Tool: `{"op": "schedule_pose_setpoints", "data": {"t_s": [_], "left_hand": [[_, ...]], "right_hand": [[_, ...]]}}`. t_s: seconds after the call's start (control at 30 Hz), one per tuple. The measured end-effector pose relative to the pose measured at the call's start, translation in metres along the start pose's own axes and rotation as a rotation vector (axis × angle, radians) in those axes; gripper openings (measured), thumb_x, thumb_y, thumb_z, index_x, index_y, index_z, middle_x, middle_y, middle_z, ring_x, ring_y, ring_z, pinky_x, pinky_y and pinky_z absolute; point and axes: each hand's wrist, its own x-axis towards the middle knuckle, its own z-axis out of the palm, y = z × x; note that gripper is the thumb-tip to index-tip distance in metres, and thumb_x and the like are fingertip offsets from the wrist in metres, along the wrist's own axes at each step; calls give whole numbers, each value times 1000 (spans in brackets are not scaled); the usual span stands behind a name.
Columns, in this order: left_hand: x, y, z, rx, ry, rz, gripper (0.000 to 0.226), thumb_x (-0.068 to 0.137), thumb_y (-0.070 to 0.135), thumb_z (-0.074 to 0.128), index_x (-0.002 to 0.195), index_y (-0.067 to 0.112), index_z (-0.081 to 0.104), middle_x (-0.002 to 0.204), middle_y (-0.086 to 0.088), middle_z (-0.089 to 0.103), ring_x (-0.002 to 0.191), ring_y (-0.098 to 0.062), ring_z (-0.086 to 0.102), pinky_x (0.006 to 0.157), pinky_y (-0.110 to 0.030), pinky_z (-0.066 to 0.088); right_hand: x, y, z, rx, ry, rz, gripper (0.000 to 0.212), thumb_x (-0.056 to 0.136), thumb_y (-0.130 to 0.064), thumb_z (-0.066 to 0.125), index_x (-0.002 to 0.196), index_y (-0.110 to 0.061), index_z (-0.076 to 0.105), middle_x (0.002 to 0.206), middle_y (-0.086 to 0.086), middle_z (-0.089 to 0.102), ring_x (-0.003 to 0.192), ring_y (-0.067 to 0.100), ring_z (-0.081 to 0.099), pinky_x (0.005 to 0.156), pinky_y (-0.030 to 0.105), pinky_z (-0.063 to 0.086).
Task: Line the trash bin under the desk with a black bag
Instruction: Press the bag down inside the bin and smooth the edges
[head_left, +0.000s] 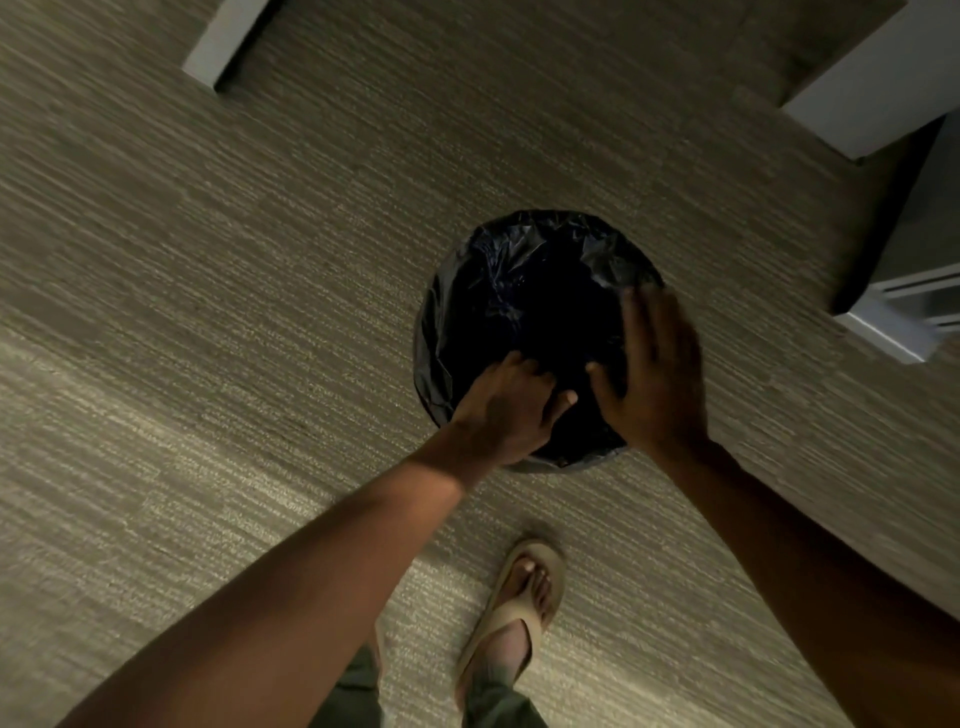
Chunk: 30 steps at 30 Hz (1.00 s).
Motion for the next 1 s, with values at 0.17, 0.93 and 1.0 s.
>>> {"op": "schedule_pose_setpoints", "data": {"t_s": [0.17, 0.93, 1.0], "left_hand": [[23, -21, -2, 396, -186, 87, 66, 99, 27, 51, 161, 12, 33, 167, -13, 32, 158, -36, 18, 128, -48, 19], [-74, -24, -9, -767, 756, -943, 48, 91, 17, 72, 138, 12, 60, 131, -16, 59, 116, -29, 60, 90, -34, 49], [-80, -29, -1, -918, 694, -1009, 48, 93, 14, 73, 139, 12, 61, 128, -13, 67, 109, -24, 68, 85, -29, 51]], "right_hand": [[2, -28, 23, -186, -563, -203, 71, 96, -42, 53, 159, -14, 35, 161, 15, 42, 153, 33, 31, 125, 50, 22], [-56, -25, 3, 824, 77, 1056, 33, 104, -26, 54, 127, -9, 70, 123, 16, 72, 109, 34, 69, 89, 46, 57], [-60, -31, 6, 928, 97, 1081, 26, 104, -23, 54, 119, -17, 74, 119, 12, 74, 110, 34, 69, 93, 53, 59]]}}
